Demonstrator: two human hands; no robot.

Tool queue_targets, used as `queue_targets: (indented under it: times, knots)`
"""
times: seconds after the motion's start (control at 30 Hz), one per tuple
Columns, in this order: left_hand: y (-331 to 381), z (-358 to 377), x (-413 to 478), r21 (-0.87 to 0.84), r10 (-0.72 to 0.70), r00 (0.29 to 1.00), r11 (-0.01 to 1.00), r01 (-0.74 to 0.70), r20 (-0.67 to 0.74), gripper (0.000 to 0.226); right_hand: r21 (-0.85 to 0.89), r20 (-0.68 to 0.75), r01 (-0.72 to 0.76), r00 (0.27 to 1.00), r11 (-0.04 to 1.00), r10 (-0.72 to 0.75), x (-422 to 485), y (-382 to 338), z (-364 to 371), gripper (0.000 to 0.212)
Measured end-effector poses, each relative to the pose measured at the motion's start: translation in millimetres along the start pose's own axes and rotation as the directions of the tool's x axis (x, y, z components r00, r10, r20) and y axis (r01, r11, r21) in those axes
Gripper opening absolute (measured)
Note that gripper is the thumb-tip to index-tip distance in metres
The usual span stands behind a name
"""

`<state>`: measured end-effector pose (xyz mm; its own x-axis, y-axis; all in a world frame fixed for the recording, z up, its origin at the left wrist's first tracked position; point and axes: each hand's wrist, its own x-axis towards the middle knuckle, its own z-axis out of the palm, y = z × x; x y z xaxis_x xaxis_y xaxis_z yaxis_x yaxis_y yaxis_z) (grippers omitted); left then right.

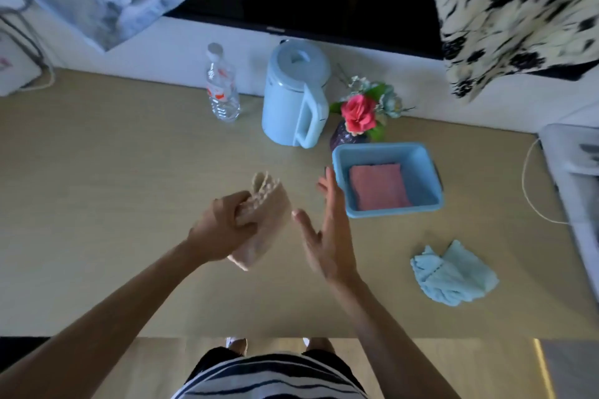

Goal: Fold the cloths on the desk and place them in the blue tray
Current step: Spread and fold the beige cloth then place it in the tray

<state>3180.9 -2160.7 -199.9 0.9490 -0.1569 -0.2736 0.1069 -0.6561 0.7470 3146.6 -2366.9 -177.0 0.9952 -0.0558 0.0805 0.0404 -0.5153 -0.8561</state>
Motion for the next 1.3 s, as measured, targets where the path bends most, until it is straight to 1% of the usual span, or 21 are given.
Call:
queue_targets:
  times: [0.03, 0.1, 0.17, 0.2, 0.23, 0.27, 0.33, 0.4, 0.43, 0.47, 0.53, 0.57, 0.6, 0.67, 0.73, 0.83, 0.87, 0.93, 1.0, 1.07, 1.3]
  knots:
    - [16, -5, 1, -0.114, 0.010, 0.999, 0.993, -0.014, -0.039, 0.024, 0.048, -0.026, -0.031, 0.999, 0.998, 0.032, 7, -2, -12, 0.083]
    - [49, -7, 6, -0.344, 0.014, 0.994, 0.938, -0.050, -0.107, 0.027, 0.190, -0.025, -0.185, 0.981, 0.964, 0.193, 24, 1, -40, 0.095]
    - [87, 0, 10, -0.525, 0.038, 0.992, 0.846, -0.096, -0.121, 0.032, 0.398, 0.095, -0.400, 0.913, 0.825, 0.396, 38, 2, -70, 0.102]
    - [103, 5, 12, -0.604, 0.057, 0.992, 0.789, -0.114, -0.113, 0.037, 0.491, 0.195, -0.477, 0.876, 0.729, 0.441, 44, 4, -83, 0.096]
    - [119, 13, 16, -0.667, 0.074, 0.992, 0.735, -0.124, -0.103, 0.042, 0.542, 0.270, -0.510, 0.859, 0.668, 0.436, 48, 8, -98, 0.085]
    - [132, 21, 19, -0.707, 0.092, 0.991, 0.694, -0.134, -0.098, 0.045, 0.570, 0.301, -0.501, 0.865, 0.651, 0.402, 52, 11, -111, 0.074]
    - [152, 42, 32, -0.728, 0.096, 0.990, 0.671, -0.143, -0.106, 0.040, 0.570, 0.203, -0.434, 0.897, 0.698, 0.392, 60, 21, -134, 0.070]
    - [165, 65, 45, -0.694, 0.027, 0.991, 0.711, -0.111, -0.130, 0.030, 0.491, 0.061, -0.392, 0.907, 0.778, 0.417, 69, 29, -155, 0.070]
    - [170, 77, 53, -0.655, -0.007, 0.988, 0.750, -0.095, -0.153, 0.032, 0.438, 0.016, -0.366, 0.916, 0.821, 0.400, 75, 33, -166, 0.066]
    - [175, 88, 60, -0.618, -0.021, 0.985, 0.781, -0.091, -0.171, 0.040, 0.368, -0.021, -0.333, 0.931, 0.868, 0.365, 81, 40, -177, 0.060]
    - [177, 106, 74, -0.530, 0.027, 0.983, 0.839, -0.122, -0.183, 0.069, 0.155, -0.039, -0.257, 0.963, 0.954, 0.266, 96, 57, -193, 0.043]
    - [176, 116, 83, -0.463, 0.061, 0.982, 0.875, -0.139, -0.179, 0.079, 0.036, -0.014, -0.216, 0.976, 0.976, 0.217, 104, 67, -200, 0.032]
    - [176, 123, 91, -0.383, 0.088, 0.982, 0.912, -0.147, -0.166, 0.081, -0.075, 0.023, -0.170, 0.985, 0.983, 0.172, 112, 75, -206, 0.025]
    - [176, 138, 107, -0.243, 0.113, 0.986, 0.960, -0.140, -0.124, 0.067, -0.255, 0.086, -0.133, 0.984, 0.958, 0.159, 129, 92, -212, 0.026]
    - [177, 152, 118, -0.173, 0.089, 0.994, 0.980, -0.100, -0.068, 0.057, -0.394, 0.151, -0.136, 0.966, 0.909, 0.210, 144, 105, -213, 0.029]
    - [172, 172, 135, -0.045, 0.023, 1.000, 0.999, -0.023, 0.000, 0.057, -0.575, 0.284, -0.074, 0.916, 0.815, 0.284, 160, 128, -207, 0.027]
    - [170, 178, 139, -0.006, 0.013, 1.000, 1.000, -0.013, 0.019, 0.057, -0.626, 0.330, -0.049, 0.888, 0.778, 0.322, 163, 133, -203, 0.032]
    - [168, 189, 148, 0.055, -0.029, 0.998, 0.998, 0.026, 0.057, 0.058, -0.710, 0.400, -0.003, 0.821, 0.704, 0.408, 167, 142, -195, 0.053]
    - [171, 196, 153, 0.117, -0.069, 0.993, 0.992, 0.058, 0.097, 0.062, -0.763, 0.416, 0.055, 0.804, 0.644, 0.425, 166, 145, -188, 0.067]
    - [172, 204, 157, 0.149, -0.099, 0.986, 0.986, 0.079, 0.134, 0.065, -0.780, 0.443, 0.128, 0.804, 0.613, 0.396, 166, 155, -178, 0.071]
    - [171, 223, 167, 0.199, -0.155, 0.967, 0.973, 0.115, 0.200, 0.064, -0.818, 0.449, 0.199, 0.807, 0.540, 0.384, 165, 179, -159, 0.055]
